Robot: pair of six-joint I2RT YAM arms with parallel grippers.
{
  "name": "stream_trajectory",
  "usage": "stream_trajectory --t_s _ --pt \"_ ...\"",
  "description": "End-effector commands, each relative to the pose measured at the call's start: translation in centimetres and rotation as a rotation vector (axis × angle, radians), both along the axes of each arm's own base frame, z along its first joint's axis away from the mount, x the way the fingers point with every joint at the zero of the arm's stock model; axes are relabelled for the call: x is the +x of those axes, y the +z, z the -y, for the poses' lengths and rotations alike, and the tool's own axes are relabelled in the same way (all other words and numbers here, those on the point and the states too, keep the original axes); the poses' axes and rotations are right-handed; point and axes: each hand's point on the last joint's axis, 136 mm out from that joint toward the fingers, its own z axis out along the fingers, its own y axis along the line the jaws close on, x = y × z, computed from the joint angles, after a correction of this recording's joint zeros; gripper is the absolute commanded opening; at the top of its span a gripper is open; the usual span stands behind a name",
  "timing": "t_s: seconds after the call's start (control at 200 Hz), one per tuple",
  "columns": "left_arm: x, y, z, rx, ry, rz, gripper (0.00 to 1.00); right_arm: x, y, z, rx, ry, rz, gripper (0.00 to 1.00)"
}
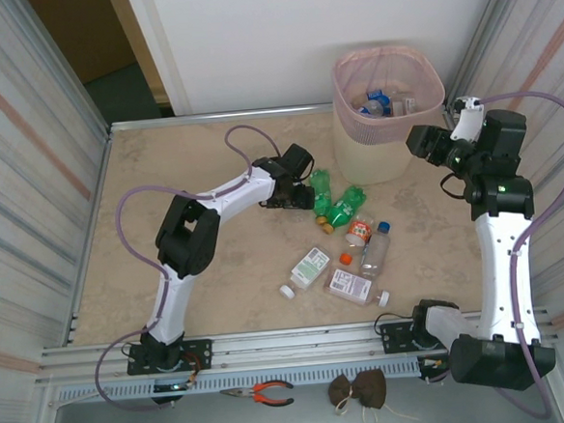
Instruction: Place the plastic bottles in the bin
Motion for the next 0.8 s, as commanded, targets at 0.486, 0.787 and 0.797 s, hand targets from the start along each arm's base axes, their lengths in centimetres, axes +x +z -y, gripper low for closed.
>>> stream_trajectory --t_s 0.486,0.787,0.797 --pt "-0.4 -2.1 -1.9 0.007 0.026 -0.070 0.70 -0.3 0.1 -0.5 0.007 0.012 0.014 0.57" --pt "-0.3 -0.4 -2.9 0.009 0.031 -0.029 0.67 -0.2 0.5 -1.1 0.006 0.024 0.022 0.57" --pt "-0.3 -0.3 -2.9 0.007 0.031 -0.026 0.67 -0.2 0.5 -1.2 0.005 0.026 0.024 0.57"
